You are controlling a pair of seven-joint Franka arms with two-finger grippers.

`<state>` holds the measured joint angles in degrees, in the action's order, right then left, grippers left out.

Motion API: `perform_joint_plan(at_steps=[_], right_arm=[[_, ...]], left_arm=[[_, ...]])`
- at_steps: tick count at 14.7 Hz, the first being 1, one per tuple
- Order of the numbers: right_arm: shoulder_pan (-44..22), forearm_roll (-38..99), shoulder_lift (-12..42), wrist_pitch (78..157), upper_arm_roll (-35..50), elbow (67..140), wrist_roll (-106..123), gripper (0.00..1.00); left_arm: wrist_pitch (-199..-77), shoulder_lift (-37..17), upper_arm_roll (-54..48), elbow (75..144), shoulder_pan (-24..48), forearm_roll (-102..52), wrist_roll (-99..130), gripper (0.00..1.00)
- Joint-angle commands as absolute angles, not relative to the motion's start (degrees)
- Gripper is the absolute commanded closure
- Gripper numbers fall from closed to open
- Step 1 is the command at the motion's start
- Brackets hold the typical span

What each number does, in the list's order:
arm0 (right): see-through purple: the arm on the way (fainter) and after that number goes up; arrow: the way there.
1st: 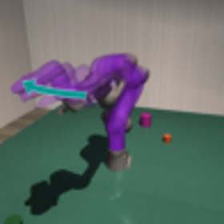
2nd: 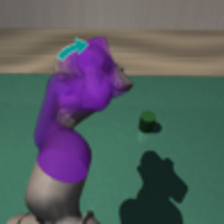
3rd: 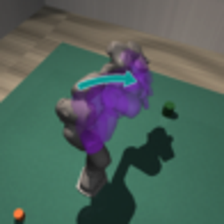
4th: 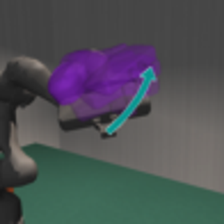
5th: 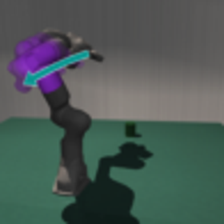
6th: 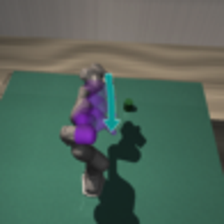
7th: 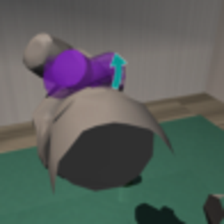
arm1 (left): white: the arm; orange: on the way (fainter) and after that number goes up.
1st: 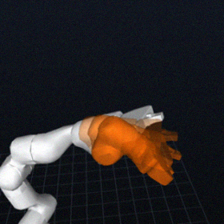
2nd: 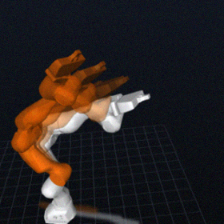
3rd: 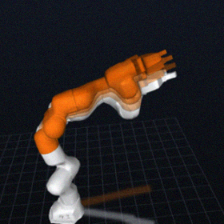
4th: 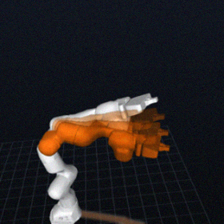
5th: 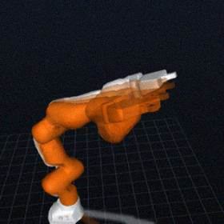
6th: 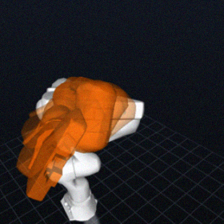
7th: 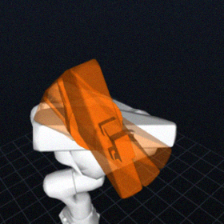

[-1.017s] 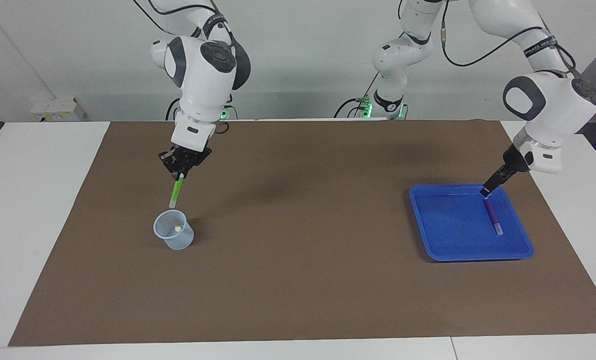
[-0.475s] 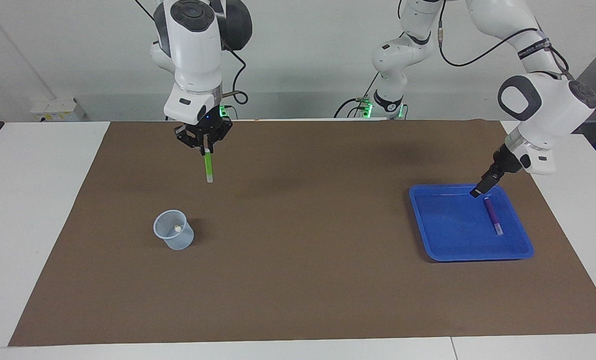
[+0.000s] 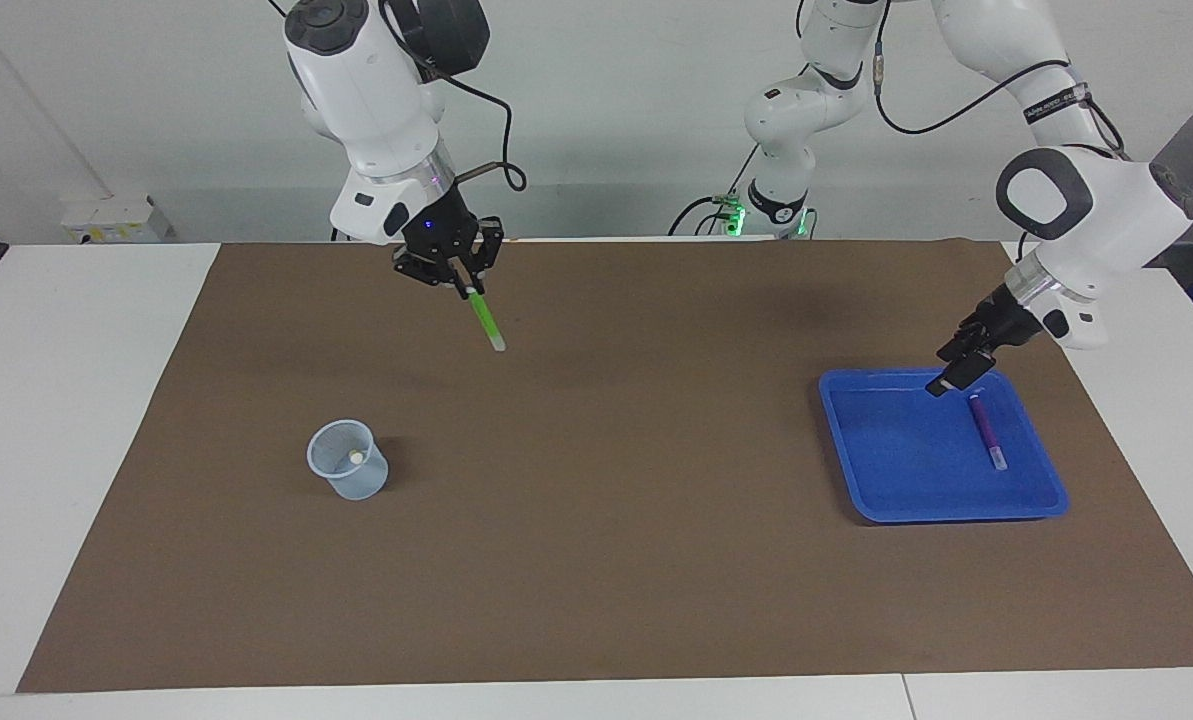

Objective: Right arm passes pens to left for tray arrangement
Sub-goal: 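Withdraw the left gripper while the right gripper returns toward the cup, then hold out the green pen with the right gripper while the left gripper approaches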

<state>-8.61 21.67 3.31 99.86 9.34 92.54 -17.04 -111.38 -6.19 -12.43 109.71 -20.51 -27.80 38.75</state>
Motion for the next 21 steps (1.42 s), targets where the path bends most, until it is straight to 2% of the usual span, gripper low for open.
perform_joint_plan(at_steps=[1, 4, 6, 13, 21], right_arm=[[-8.96, 30.55, 2.99, 106.67, 9.93, 94.56, -27.92, 1.00], [-15.71, 38.66, 4.47, 120.80, 10.19, 96.06, -37.14, 1.00], [-18.88, 39.89, 6.58, 126.98, 10.20, 95.54, -41.73, 1.00], [-19.60, 50.88, 9.83, 129.46, 10.20, 93.44, -43.59, 1.00], [-24.43, 49.75, 14.67, 138.50, 10.28, 90.97, -43.59, 1.00]], left_arm=[[-108.37, -5.45, -13.35, 108.19, -19.86, -33.91, 49.62, 0.01], [-108.81, -5.89, -15.20, 107.05, -19.86, -39.89, 58.33, 0.01], [-109.16, -6.15, -16.43, 106.44, -19.95, -40.08, 61.34, 0.02], [-109.25, -6.50, -18.89, 103.98, -19.86, -43.07, 71.80, 0.05], [-109.86, -6.42, -21.27, 102.57, -19.69, -42.63, 78.75, 0.09]])
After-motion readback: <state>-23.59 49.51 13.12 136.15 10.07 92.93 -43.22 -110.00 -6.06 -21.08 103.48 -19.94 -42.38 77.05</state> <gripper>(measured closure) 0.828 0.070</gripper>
